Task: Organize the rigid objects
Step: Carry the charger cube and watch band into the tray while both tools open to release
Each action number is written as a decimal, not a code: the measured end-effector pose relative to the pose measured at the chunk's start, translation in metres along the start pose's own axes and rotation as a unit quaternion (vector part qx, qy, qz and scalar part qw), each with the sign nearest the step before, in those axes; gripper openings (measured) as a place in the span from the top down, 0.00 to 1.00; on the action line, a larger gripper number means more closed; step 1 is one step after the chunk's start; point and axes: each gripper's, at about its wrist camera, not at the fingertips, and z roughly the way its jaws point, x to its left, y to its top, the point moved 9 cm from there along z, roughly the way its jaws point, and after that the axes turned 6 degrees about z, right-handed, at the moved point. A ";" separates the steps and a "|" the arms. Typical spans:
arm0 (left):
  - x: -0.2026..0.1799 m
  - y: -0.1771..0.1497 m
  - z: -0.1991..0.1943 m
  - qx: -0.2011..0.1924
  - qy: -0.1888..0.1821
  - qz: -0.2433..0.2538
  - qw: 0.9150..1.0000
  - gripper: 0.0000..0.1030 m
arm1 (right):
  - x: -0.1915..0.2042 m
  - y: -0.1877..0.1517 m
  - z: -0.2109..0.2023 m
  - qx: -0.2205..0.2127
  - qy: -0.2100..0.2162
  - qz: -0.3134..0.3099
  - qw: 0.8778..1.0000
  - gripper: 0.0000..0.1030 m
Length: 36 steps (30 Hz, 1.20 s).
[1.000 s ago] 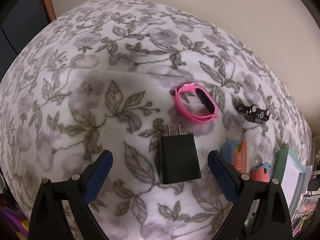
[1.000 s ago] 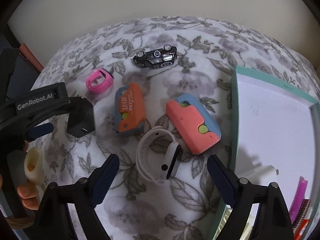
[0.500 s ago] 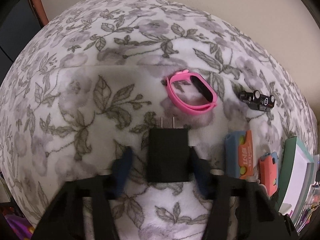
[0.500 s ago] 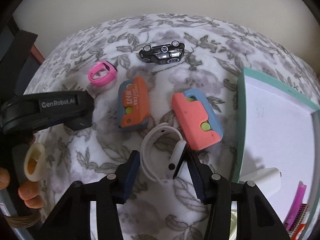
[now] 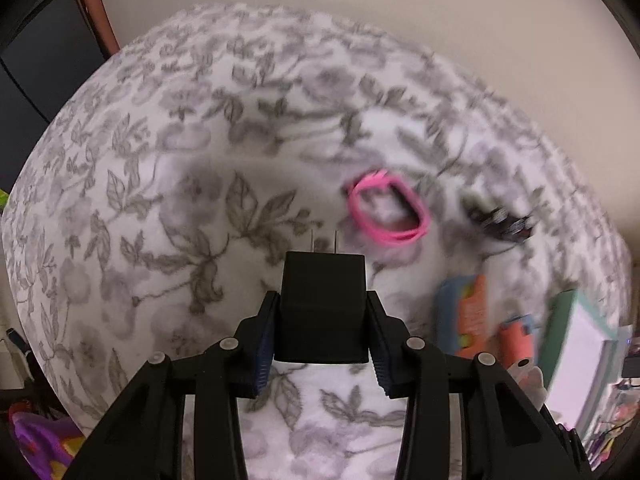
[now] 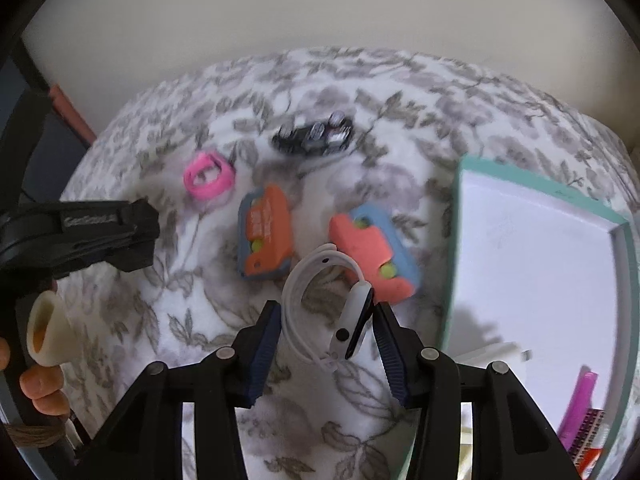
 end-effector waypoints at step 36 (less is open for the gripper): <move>-0.258 -0.057 -0.035 -0.048 -0.116 0.226 0.966 0.58 | -0.222 0.030 -0.088 -0.065 -0.107 0.145 0.982 0.51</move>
